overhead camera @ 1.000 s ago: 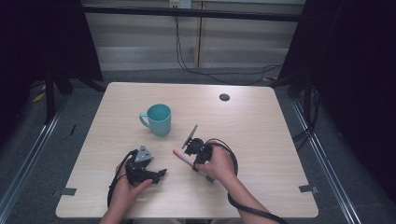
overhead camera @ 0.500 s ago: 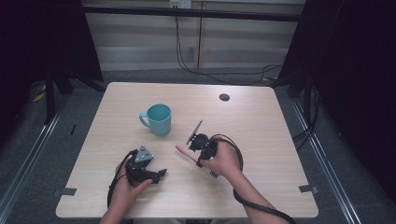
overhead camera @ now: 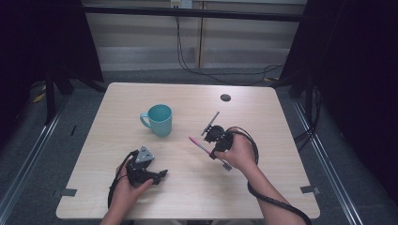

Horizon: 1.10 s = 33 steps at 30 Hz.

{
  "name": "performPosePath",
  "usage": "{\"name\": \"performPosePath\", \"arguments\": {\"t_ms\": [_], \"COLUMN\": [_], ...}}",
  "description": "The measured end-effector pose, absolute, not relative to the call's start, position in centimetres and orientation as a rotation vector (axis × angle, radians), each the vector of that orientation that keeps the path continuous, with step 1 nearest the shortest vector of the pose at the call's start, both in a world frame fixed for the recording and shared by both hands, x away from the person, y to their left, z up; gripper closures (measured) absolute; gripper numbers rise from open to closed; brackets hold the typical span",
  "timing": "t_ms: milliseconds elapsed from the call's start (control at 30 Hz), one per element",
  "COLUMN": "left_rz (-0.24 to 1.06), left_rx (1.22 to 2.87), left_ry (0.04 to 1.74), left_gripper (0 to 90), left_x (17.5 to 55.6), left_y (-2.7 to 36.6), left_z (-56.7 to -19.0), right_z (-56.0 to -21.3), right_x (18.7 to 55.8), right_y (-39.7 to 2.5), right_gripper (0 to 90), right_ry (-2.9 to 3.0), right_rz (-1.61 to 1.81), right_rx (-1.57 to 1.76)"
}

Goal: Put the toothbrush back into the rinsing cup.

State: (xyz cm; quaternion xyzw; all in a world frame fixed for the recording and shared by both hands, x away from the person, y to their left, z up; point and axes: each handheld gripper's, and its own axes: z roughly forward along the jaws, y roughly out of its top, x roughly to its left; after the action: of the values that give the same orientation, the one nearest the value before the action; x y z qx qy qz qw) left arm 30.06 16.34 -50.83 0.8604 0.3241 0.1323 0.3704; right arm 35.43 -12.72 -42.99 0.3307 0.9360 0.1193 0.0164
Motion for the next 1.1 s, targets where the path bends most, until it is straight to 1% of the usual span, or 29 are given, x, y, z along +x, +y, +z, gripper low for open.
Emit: {"name": "performPosePath", "arguments": {"t_ms": [300, 400, 667, 767, 800, 867, 933, 1100], "left_rz": [0.332, 0.333, 0.316, 0.303, 0.288, 0.276, 0.262, 0.255], "left_rx": [2.199, 2.208, 2.229, 2.251, 2.287, 2.302, 2.352, 2.375], "left_ry": [0.839, 0.830, 0.805, 0.802, 0.805, 0.795, 0.765, 0.753], "left_gripper": [17.8, 15.3, 12.6, 12.8, 13.0, 16.7, 16.0, 16.2], "left_x": [30.1, 30.1, 30.5, 30.7, 31.0, 31.1, 31.7, 32.6], "left_y": [16.3, 16.2, 16.2, 16.1, 15.8, 15.7, 15.4, 14.5], "left_z": [-50.9, -50.9, -50.8, -50.6, -50.3, -50.1, -49.8, -48.9], "right_z": [-42.8, -42.5, -42.3, -42.4, -42.4, -42.4, -42.1, -41.6], "right_x": [36.3, 36.5, 36.9, 36.9, 37.0, 37.0, 37.0, 36.9], "right_y": [-14.0, -14.2, -14.5, -14.5, -14.6, -14.6, -14.7, -14.3], "right_gripper": [80.7, 80.7, 80.7, 80.7, 80.7, 80.6, 80.7, 80.7], "right_ry": [2.901, 2.891, 2.906, 2.910, 2.914, 2.912, 2.909, 2.917], "right_rz": [0.427, 0.421, 0.431, 0.454, 0.456, 0.456, 0.471, 0.463], "right_rx": [1.042, 1.041, 1.033, 1.036, 1.036, 1.038, 1.050, 1.028]}}
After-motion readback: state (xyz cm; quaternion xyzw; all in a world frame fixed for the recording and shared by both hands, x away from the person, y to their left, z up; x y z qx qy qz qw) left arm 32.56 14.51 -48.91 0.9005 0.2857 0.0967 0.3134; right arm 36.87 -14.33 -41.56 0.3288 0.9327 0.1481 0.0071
